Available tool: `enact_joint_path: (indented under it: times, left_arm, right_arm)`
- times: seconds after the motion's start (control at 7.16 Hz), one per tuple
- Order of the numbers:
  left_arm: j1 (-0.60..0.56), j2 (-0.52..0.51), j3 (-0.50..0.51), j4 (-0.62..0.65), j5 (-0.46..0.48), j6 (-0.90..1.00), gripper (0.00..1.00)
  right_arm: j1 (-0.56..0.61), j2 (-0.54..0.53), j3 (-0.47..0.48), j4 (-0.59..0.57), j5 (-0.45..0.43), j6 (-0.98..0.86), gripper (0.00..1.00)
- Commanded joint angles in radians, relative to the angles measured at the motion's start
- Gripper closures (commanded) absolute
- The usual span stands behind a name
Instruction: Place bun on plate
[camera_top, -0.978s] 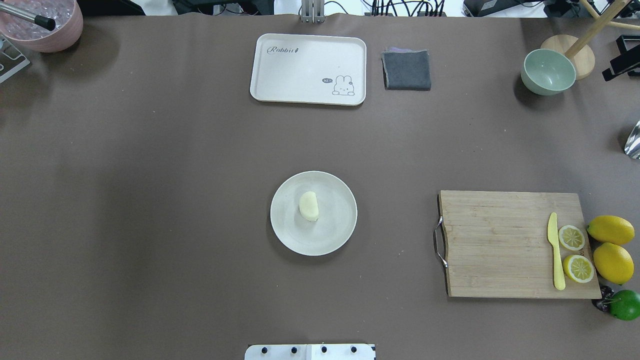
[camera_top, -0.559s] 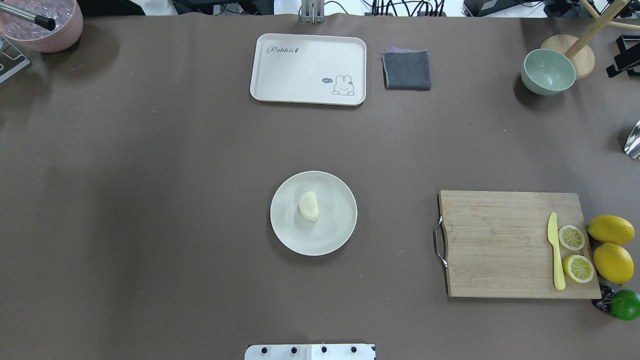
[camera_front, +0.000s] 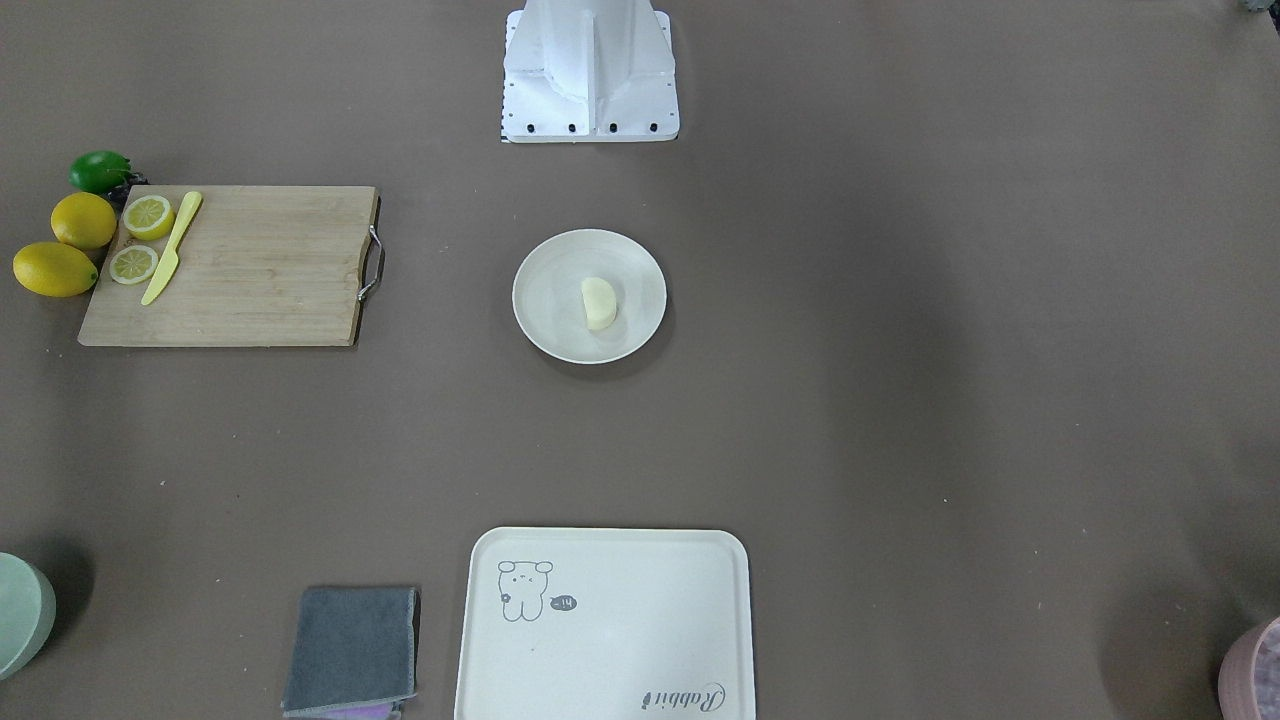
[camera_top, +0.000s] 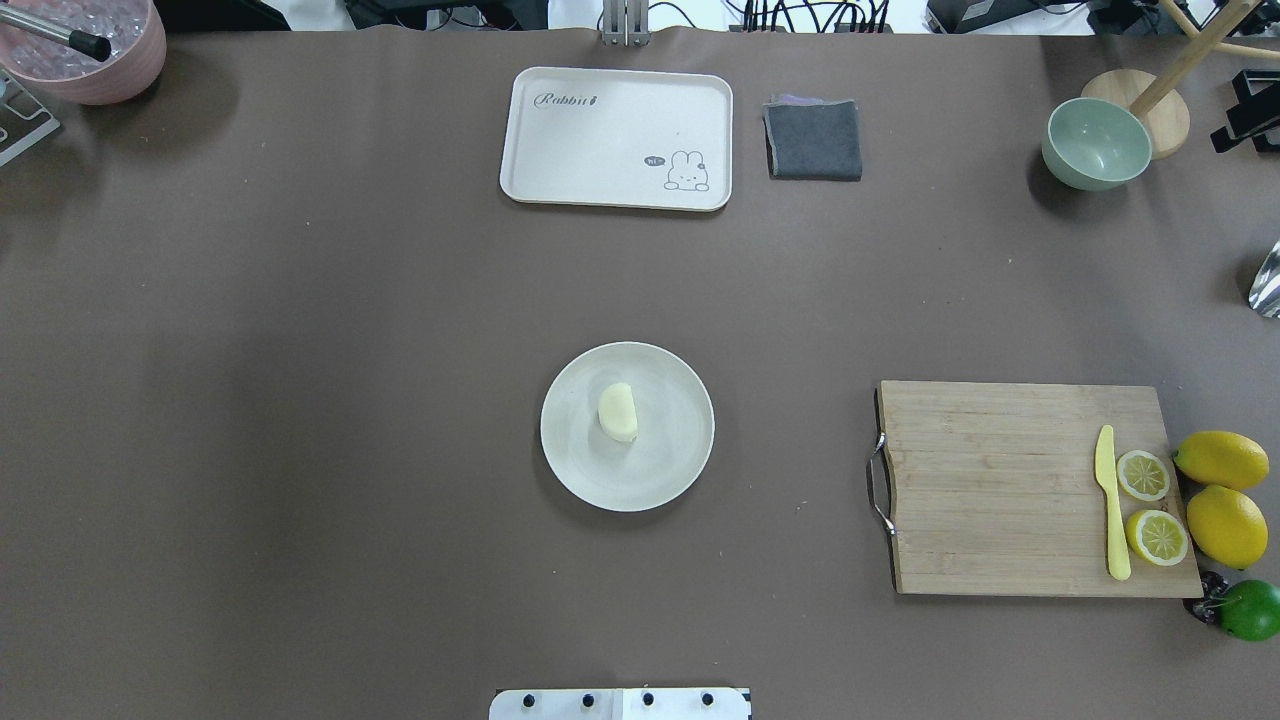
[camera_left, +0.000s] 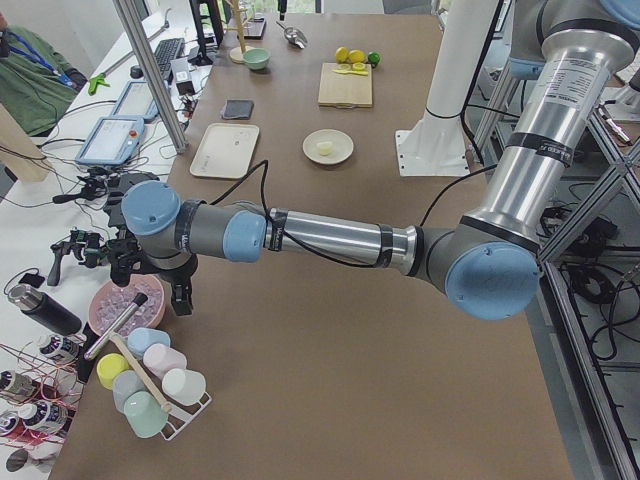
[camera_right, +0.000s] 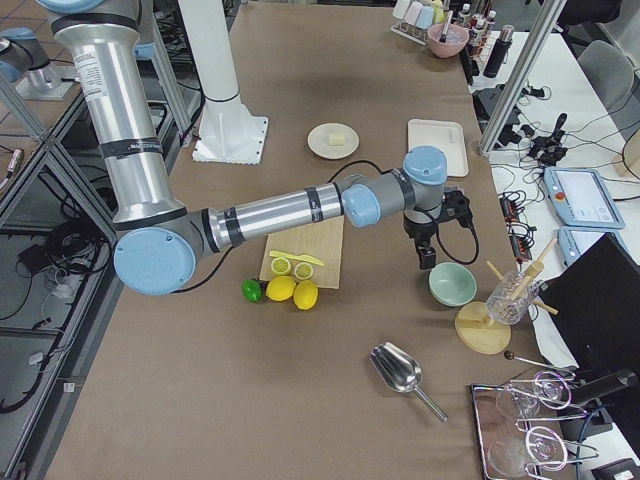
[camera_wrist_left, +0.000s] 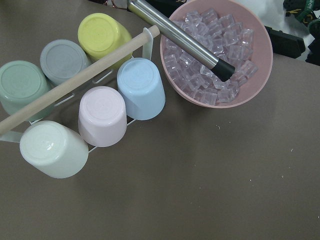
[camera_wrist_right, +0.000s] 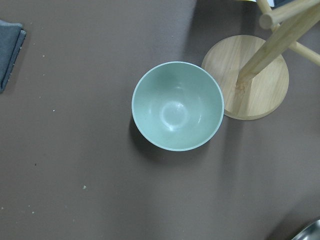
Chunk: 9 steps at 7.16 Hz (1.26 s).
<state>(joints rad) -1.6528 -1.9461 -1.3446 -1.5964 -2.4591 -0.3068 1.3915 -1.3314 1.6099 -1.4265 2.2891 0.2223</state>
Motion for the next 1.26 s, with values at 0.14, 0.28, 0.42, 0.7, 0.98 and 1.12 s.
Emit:
enact_joint_path:
  times: [0.14,0.28,0.42,0.7,0.98,1.12]
  left_arm:
    - [0.005,0.009,0.005,-0.002,0.002,0.002,0.02]
    - [0.01,0.012,0.022,-0.01,0.037,0.002,0.02]
    - [0.013,-0.003,0.022,-0.013,0.099,-0.001,0.02]
    - [0.015,-0.002,0.022,-0.014,0.1,-0.002,0.02]
    - [0.015,-0.002,0.021,-0.014,0.1,-0.002,0.02]
    - [0.015,-0.002,0.021,-0.014,0.1,0.0,0.02]
  right_arm:
    - [0.03,0.001,-0.008,-0.002,-0.005,0.005,0.0]
    - [0.041,0.003,-0.008,0.0,-0.005,0.005,0.0]
    - [0.053,0.003,-0.007,0.001,-0.003,0.005,0.0]
    - [0.058,0.003,-0.007,0.001,-0.002,0.0,0.0]
    - [0.058,-0.003,-0.002,0.003,0.0,0.0,0.0]
    - [0.058,-0.003,-0.005,0.004,-0.003,0.0,0.0]
